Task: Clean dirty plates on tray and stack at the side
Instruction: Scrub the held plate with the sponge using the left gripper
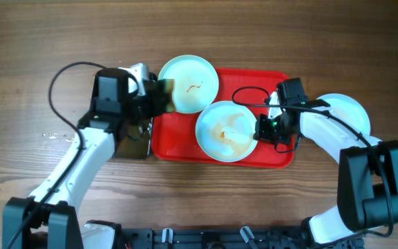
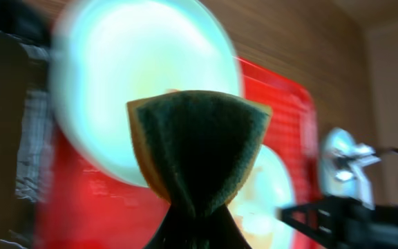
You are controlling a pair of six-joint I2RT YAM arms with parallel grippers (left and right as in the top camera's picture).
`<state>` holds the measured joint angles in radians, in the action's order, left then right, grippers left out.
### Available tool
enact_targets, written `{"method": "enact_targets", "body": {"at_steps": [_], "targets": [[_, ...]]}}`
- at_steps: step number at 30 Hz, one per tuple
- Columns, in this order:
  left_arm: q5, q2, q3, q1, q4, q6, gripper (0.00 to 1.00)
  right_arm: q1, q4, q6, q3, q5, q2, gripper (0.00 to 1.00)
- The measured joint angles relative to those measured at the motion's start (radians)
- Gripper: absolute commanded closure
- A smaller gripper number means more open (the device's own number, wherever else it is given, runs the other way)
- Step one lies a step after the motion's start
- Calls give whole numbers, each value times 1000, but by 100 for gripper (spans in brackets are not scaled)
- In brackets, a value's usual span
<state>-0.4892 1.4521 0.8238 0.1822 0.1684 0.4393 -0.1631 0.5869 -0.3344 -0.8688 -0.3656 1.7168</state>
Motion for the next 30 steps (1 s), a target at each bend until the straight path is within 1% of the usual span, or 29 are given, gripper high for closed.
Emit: {"method": "enact_targets", "body": {"at_steps": [2,5,11,15,18,21,25,27,30], "targets": [[-38,8,0,56,-50,59,96,0,0,0,0,0,0,96],[-67,70,0,151,-160,140,96,0,0,0,0,0,0,96],[-85,270,0,360,-359,218,96,0,0,0,0,0,0,96],[-89,397,0,454,-517,315,96,0,0,0,0,0,0,96],[-89,450,0,486,-584,393,96,0,0,0,0,0,0,96],[-85,481,0,512,-570,429,96,0,0,0,0,0,0,96],[-24,481,25,512,-410,441,96,0,0,0,0,0,0,96],[-8,466,33,484,-351,433,96,0,0,0,0,0,0,96],[21,435,33,410,-286,382,96,0,0,0,0,0,0,96]]}}
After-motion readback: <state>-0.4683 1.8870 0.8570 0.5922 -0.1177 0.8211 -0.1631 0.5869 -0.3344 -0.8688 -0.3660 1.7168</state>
